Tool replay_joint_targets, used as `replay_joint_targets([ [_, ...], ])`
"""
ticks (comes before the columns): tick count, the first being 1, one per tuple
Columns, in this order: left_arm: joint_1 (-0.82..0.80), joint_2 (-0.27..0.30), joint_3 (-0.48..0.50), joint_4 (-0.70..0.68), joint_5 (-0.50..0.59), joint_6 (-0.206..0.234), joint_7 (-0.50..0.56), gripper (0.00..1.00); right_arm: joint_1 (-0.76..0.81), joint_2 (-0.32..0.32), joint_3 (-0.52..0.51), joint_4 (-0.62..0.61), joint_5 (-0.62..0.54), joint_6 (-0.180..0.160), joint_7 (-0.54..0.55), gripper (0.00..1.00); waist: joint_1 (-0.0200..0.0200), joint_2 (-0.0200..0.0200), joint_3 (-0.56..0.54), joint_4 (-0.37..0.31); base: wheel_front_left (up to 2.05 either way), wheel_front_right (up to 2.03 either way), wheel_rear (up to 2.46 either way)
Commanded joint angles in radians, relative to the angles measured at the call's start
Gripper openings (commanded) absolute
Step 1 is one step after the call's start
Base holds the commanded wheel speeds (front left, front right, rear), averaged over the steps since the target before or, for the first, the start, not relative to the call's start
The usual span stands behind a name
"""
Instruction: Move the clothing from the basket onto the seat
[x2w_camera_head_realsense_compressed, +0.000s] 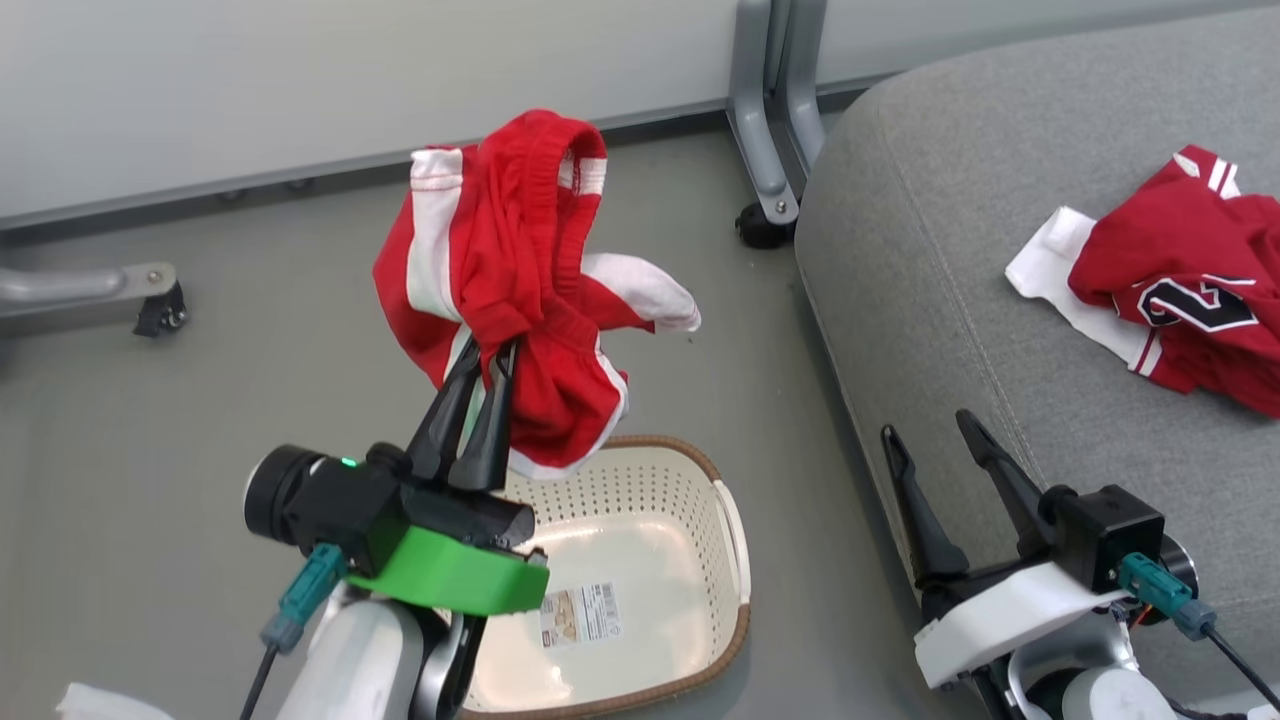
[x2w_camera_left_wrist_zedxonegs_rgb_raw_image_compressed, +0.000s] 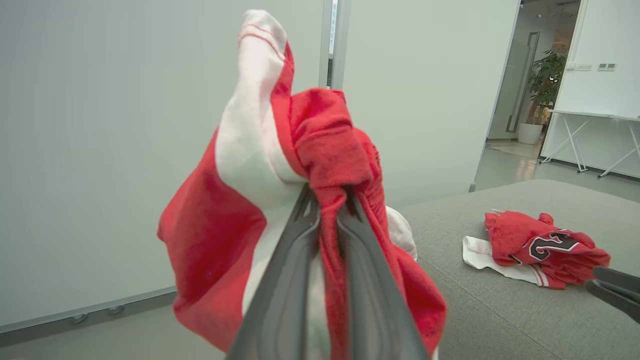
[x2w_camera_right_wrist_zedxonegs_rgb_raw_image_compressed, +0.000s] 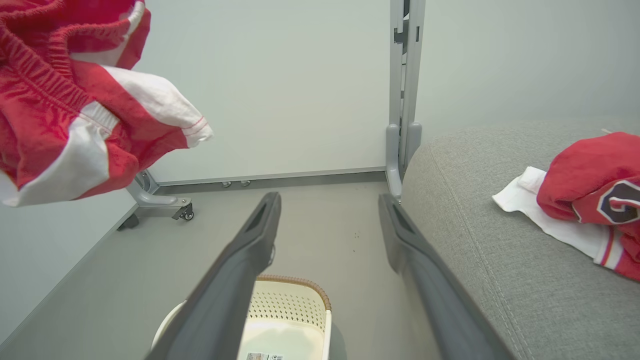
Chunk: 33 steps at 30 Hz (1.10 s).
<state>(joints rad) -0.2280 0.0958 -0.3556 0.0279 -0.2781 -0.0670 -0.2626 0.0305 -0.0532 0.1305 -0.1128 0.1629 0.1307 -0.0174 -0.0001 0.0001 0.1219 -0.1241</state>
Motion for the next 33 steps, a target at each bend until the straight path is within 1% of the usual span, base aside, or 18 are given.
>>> replay_joint_targets([
  [1, 0.033, 0.0, 0.005, -0.013, 0.012, 0.004, -0.003, 0.0, 0.024, -0.005, 0.0, -0.008, -0.01, 0.0, 0.007, 1.0, 0.0001, -0.0001, -0.047, 0.015, 0.0, 0.0, 0.0],
  [9, 0.116, -0.001, 0.014, -0.051, 0.018, 0.002, -0.003, 0.0, 0.079, -0.007, 0.012, -0.04, -0.01, 0.0, 0.041, 1.0, 0.0001, -0.0001, -0.109, 0.027, 0.0, 0.0, 0.0],
  [17, 0.156, -0.007, 0.011, -0.064, 0.01, -0.011, -0.003, 0.0, 0.114, -0.005, 0.019, -0.059, -0.006, 0.0, 0.061, 1.0, 0.0001, -0.0001, -0.133, 0.039, 0.0, 0.0, 0.0],
  [33, 0.148, -0.016, 0.019, -0.063, 0.018, -0.023, -0.003, 0.0, 0.114, -0.005, 0.039, -0.068, 0.003, 0.0, 0.076, 1.0, 0.0001, -0.0001, -0.136, 0.043, 0.0, 0.0, 0.0],
])
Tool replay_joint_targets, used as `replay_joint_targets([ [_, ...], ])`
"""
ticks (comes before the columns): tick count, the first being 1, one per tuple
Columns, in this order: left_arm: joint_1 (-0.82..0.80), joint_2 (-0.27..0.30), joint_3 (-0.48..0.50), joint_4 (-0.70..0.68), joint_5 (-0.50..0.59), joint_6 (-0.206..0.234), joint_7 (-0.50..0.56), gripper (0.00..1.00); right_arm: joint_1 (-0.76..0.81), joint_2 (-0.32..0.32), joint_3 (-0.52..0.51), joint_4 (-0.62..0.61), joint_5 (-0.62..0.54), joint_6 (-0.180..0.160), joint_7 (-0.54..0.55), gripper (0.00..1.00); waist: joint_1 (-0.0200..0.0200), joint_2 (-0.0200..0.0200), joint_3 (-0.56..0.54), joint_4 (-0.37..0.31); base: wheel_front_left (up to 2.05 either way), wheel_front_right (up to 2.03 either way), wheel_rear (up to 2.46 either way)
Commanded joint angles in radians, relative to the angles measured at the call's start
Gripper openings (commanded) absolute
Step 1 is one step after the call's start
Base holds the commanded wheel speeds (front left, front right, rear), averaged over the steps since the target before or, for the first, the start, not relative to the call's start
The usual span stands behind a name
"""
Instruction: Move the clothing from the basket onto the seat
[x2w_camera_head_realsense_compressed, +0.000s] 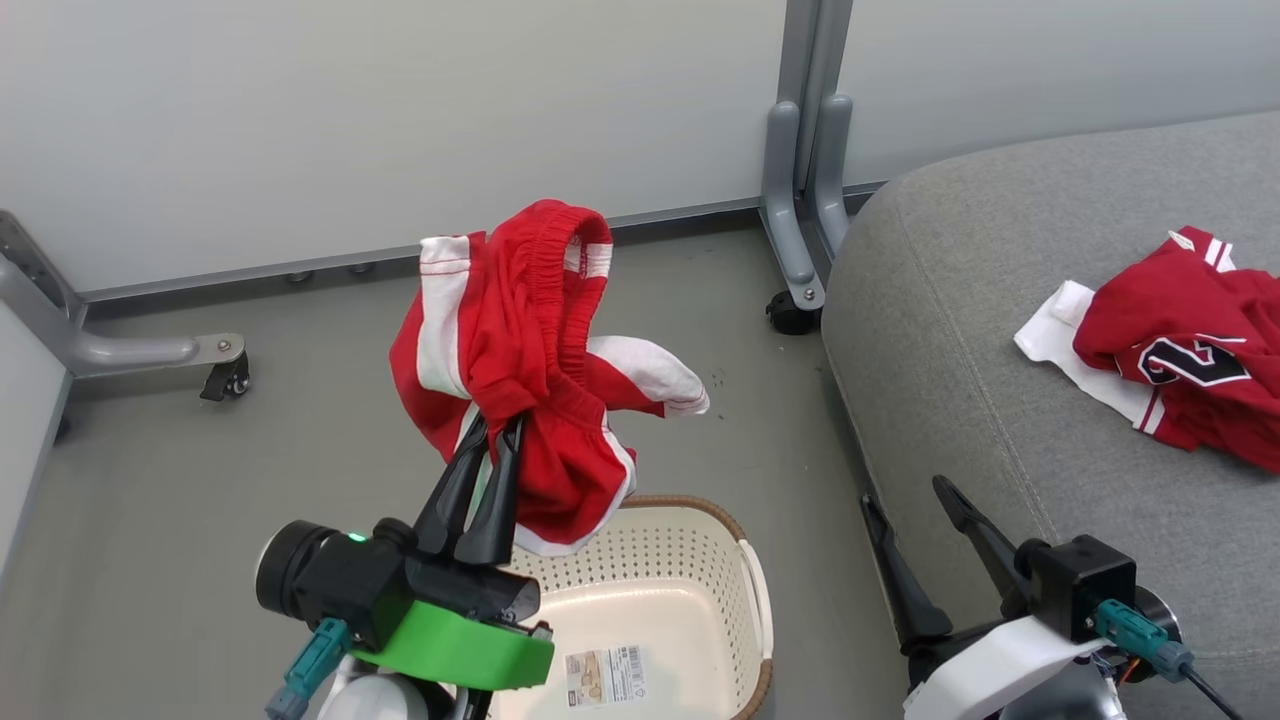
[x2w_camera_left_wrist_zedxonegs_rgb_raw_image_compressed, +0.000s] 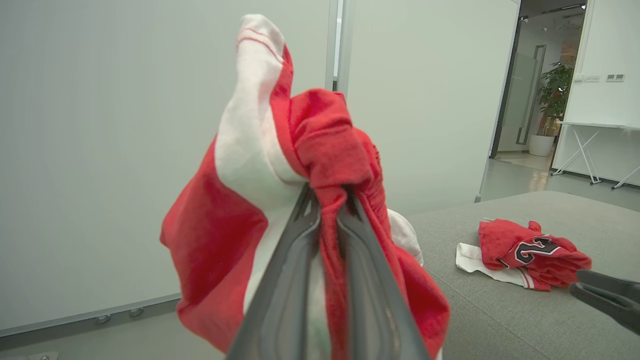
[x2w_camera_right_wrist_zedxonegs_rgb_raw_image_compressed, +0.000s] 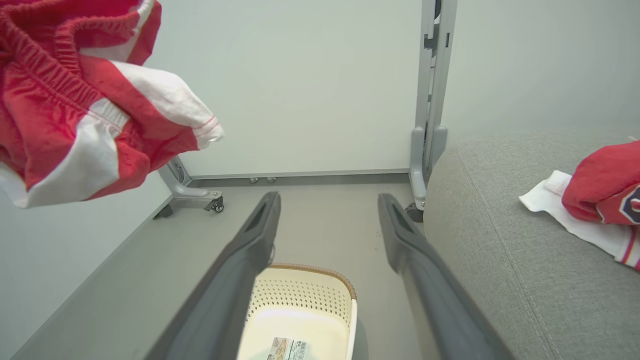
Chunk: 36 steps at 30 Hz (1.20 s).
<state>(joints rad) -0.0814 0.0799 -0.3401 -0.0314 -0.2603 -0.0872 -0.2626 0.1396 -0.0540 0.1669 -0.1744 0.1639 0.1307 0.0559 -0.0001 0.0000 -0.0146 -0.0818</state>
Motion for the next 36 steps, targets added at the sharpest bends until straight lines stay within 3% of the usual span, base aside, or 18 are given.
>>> replay_joint_targets([
  [1, 0.0, 0.0, 0.004, -0.004, 0.001, -0.004, -0.003, 0.0, 0.002, -0.007, 0.01, -0.007, 0.004, 0.0, 0.005, 1.0, 0.0001, 0.0, 0.001, 0.001, 0.0, 0.0, 0.0],
  [5, -0.005, -0.001, 0.006, -0.005, 0.003, -0.007, -0.003, 0.0, -0.034, -0.018, 0.072, -0.008, 0.025, 0.0, 0.018, 1.0, 0.0001, 0.0, 0.007, 0.001, 0.0, 0.0, 0.0],
  [17, -0.025, -0.006, -0.01, 0.003, 0.013, -0.013, -0.003, 0.0, -0.251, -0.042, 0.394, 0.074, 0.146, 0.0, -0.004, 1.0, 0.0001, 0.0, 0.033, 0.014, 0.0, 0.0, 0.0],
  [34, -0.037, -0.013, -0.061, 0.01, 0.0, -0.019, -0.003, 0.0, -0.516, -0.008, 0.565, 0.339, 0.232, 0.0, -0.053, 1.0, 0.0001, 0.0, 0.04, 0.046, 0.0, 0.0, 0.0],
  [36, -0.04, -0.013, -0.064, 0.011, -0.004, -0.02, -0.003, 0.0, -0.539, -0.005, 0.578, 0.362, 0.242, 0.0, -0.062, 0.45, 0.0001, 0.0, 0.04, 0.049, 0.0, 0.0, 0.0],
])
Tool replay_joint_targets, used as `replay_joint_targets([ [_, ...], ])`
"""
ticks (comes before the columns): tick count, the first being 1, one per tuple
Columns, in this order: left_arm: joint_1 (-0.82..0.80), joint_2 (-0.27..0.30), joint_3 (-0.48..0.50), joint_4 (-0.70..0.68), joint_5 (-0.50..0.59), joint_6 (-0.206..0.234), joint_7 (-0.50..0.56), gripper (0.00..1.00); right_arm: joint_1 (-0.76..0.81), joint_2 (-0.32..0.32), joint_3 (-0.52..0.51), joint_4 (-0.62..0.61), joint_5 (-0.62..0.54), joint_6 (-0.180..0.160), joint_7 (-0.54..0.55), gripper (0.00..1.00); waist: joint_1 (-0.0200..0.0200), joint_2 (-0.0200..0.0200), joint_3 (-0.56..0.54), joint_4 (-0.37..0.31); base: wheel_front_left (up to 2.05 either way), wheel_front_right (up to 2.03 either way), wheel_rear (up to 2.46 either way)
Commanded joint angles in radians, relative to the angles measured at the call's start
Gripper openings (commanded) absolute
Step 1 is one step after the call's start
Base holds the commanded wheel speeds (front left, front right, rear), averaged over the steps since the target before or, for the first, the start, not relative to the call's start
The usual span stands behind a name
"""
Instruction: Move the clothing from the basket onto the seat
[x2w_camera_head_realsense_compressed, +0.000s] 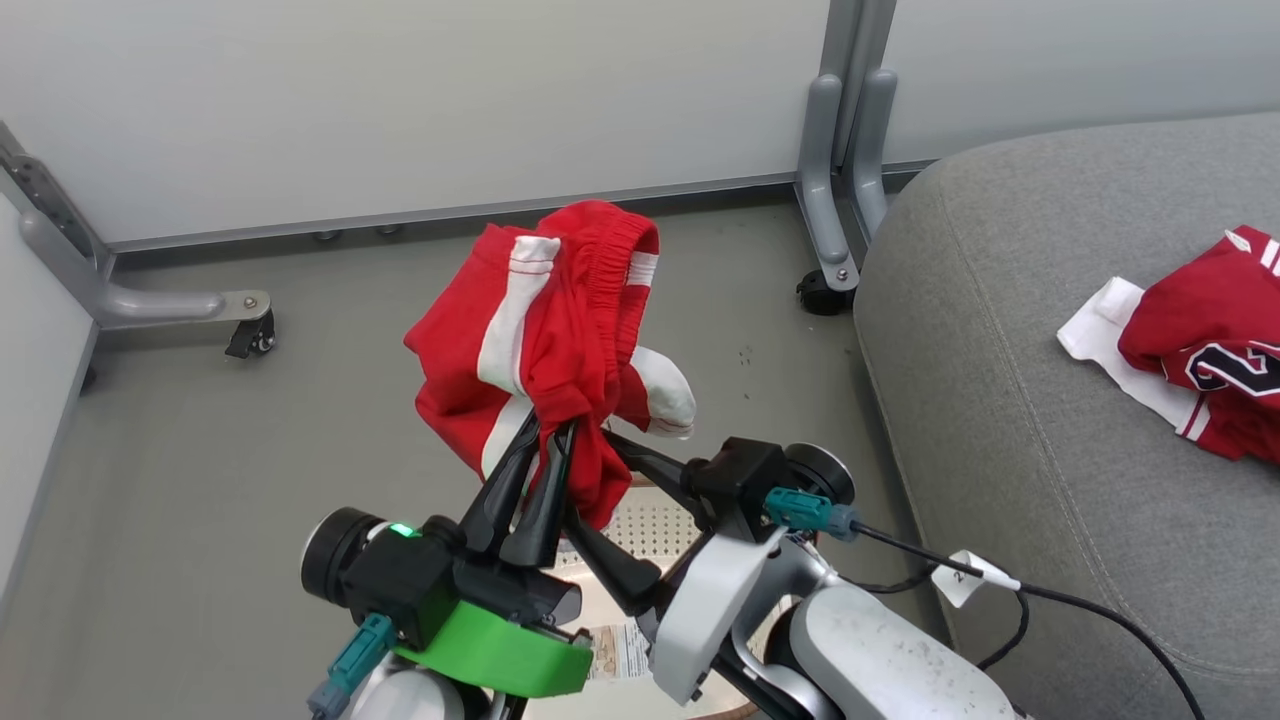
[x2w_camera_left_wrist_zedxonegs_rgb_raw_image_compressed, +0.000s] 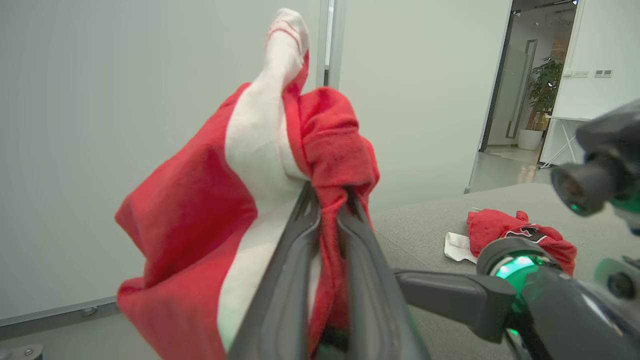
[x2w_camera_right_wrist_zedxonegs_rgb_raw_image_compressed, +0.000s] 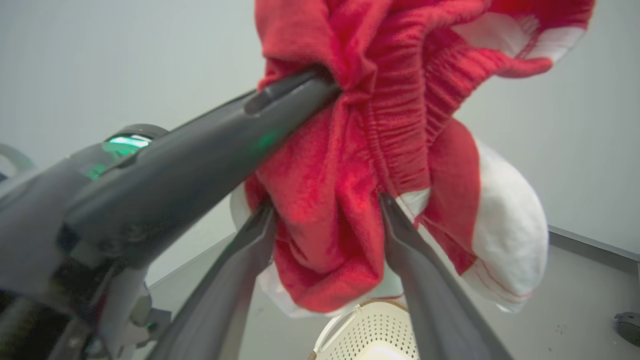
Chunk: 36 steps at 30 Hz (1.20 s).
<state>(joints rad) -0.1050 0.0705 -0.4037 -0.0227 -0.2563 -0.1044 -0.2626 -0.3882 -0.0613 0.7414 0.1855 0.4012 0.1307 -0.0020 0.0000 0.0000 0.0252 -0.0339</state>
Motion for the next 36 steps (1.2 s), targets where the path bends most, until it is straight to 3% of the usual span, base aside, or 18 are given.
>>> replay_joint_targets([
  [1, -0.017, -0.004, -0.002, 0.003, -0.009, -0.002, -0.003, 0.0, -0.021, 0.004, 0.011, 0.013, 0.011, 0.0, -0.008, 0.0, 0.0, 0.0, 0.001, 0.002, 0.0, 0.0, 0.0],
  [27, -0.025, 0.014, -0.022, 0.015, -0.001, 0.003, -0.003, 0.0, -0.088, 0.011, 0.048, 0.102, 0.07, 0.0, -0.082, 0.0, 0.0, 0.0, -0.003, 0.01, 0.0, 0.0, 0.0],
  [29, -0.024, 0.015, -0.022, 0.017, -0.004, 0.007, -0.003, 0.47, -0.089, 0.011, 0.044, 0.105, 0.07, 0.0, -0.083, 0.0, 0.0, 0.0, -0.002, 0.012, 0.0, 0.0, 0.0],
  [30, -0.025, 0.015, -0.022, 0.017, -0.003, 0.009, -0.003, 1.0, -0.089, 0.011, 0.042, 0.106, 0.07, 0.0, -0.085, 0.0, 0.0, 0.0, -0.001, 0.013, 0.0, 0.0, 0.0],
  [36, -0.018, 0.028, -0.019, -0.004, 0.008, 0.011, -0.002, 1.0, -0.092, 0.011, 0.029, 0.115, 0.061, 0.0, -0.091, 0.0, 0.0, 0.0, 0.001, 0.02, 0.0, 0.0, 0.0],
])
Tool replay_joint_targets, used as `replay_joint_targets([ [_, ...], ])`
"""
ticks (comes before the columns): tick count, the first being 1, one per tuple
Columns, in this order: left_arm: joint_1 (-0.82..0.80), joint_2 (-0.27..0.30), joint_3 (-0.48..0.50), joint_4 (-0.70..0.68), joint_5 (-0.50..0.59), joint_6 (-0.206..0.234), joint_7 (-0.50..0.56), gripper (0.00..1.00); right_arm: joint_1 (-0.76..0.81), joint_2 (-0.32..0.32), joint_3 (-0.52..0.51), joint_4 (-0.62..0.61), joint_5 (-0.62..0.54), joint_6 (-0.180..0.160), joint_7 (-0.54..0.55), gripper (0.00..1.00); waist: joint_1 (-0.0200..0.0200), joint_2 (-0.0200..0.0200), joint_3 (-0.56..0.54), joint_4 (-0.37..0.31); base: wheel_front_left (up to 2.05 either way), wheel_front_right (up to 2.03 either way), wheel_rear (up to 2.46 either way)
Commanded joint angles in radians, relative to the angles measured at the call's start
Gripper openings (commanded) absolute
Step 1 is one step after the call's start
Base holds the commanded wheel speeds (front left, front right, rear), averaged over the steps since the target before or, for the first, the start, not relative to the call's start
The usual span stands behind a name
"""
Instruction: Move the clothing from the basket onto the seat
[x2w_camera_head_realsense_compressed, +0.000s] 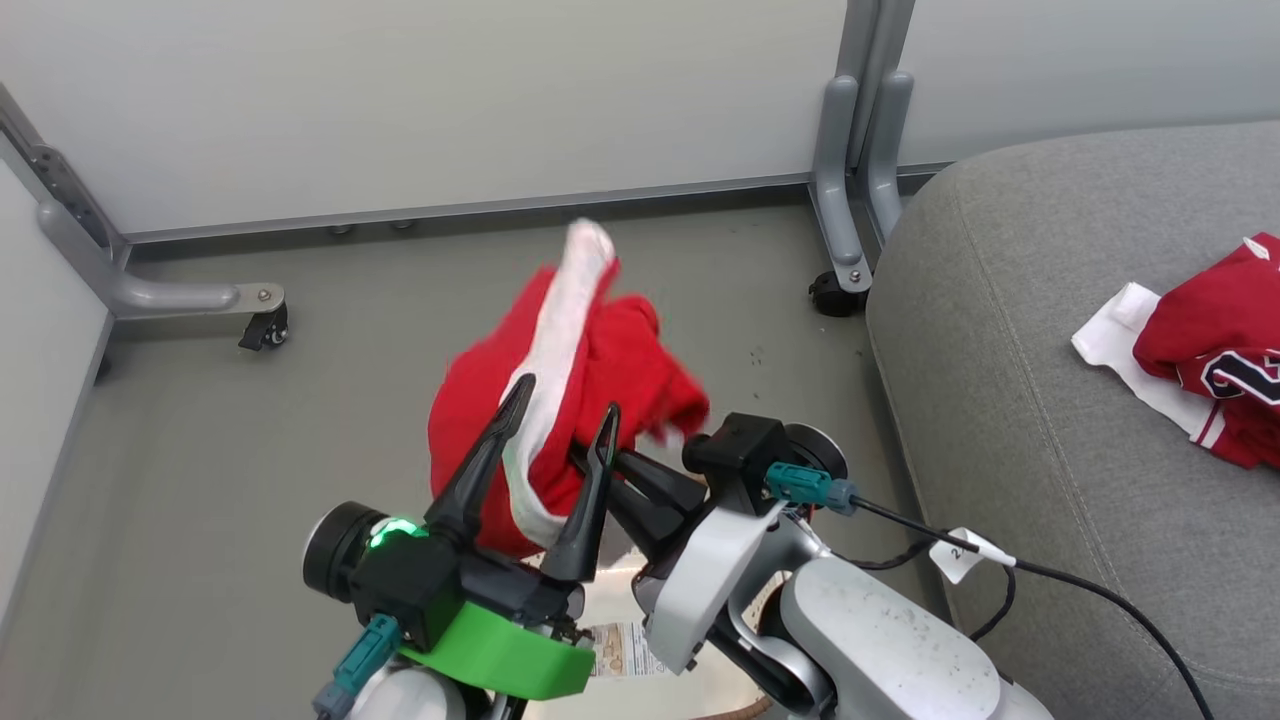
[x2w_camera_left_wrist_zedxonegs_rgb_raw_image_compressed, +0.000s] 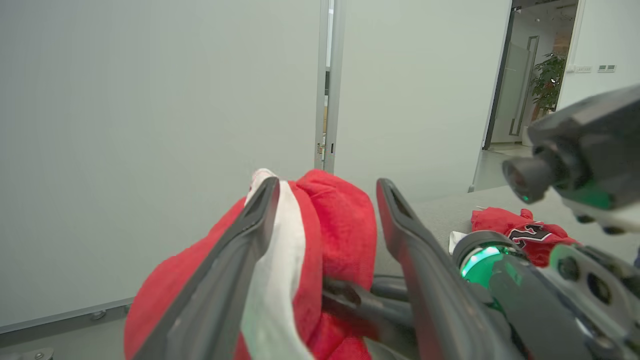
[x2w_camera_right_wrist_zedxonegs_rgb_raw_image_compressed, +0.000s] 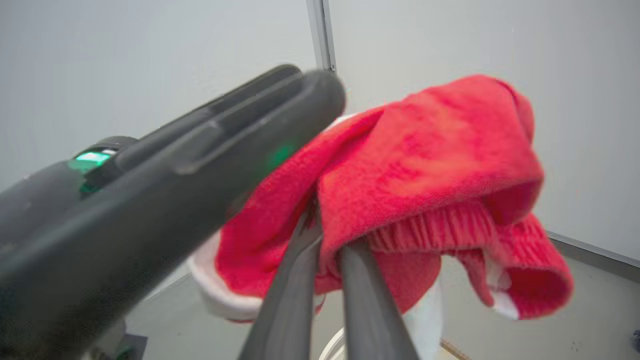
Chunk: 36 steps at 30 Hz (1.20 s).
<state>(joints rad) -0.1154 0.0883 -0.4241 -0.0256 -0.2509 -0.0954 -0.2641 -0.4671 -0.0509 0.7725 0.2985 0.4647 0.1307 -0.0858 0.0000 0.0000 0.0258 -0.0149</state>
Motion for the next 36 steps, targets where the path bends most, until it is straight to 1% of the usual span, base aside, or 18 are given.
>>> replay_joint_targets([
  [1, -0.001, 0.017, 0.002, -0.005, 0.003, 0.001, 0.0, 1.0, -0.014, 0.0, -0.005, 0.004, -0.005, 0.0, -0.009, 0.0, 0.0, 0.0, 0.0, 0.001, 0.0, 0.0, 0.0],
  [6, 0.034, 0.057, 0.005, -0.018, 0.01, 0.002, 0.019, 1.0, -0.012, 0.0, -0.025, 0.016, -0.014, 0.0, -0.013, 0.0, 0.0, 0.0, -0.001, 0.007, 0.0, 0.0, 0.0],
  [13, 0.087, 0.126, -0.022, -0.036, 0.014, -0.01, 0.08, 1.0, -0.011, -0.005, -0.054, 0.04, -0.031, 0.0, -0.013, 0.0, 0.0, 0.0, 0.0, 0.015, 0.0, 0.0, 0.0],
  [17, 0.114, 0.15, -0.042, -0.043, 0.015, -0.014, 0.099, 1.0, -0.003, -0.013, -0.07, 0.059, -0.04, 0.0, -0.015, 0.0, 0.0, 0.0, -0.001, 0.017, 0.0, 0.0, 0.0],
  [23, 0.142, 0.163, -0.076, -0.035, 0.005, -0.018, 0.111, 1.0, 0.005, -0.017, -0.091, 0.083, -0.044, 0.0, -0.018, 0.0, 0.0, 0.0, 0.003, 0.016, 0.0, 0.0, 0.0],
  [30, 0.153, 0.165, -0.088, -0.03, 0.0, -0.012, 0.109, 1.0, 0.01, -0.026, -0.105, 0.089, -0.05, 0.0, -0.022, 0.0, 0.0, 0.0, 0.014, 0.013, 0.0, 0.0, 0.0],
  [36, 0.135, 0.171, -0.091, -0.031, 0.01, -0.008, 0.11, 1.0, 0.0, -0.031, -0.112, 0.084, -0.058, 0.0, -0.026, 0.0, 0.0, 0.0, 0.039, -0.013, 0.0, 0.0, 0.0],
])
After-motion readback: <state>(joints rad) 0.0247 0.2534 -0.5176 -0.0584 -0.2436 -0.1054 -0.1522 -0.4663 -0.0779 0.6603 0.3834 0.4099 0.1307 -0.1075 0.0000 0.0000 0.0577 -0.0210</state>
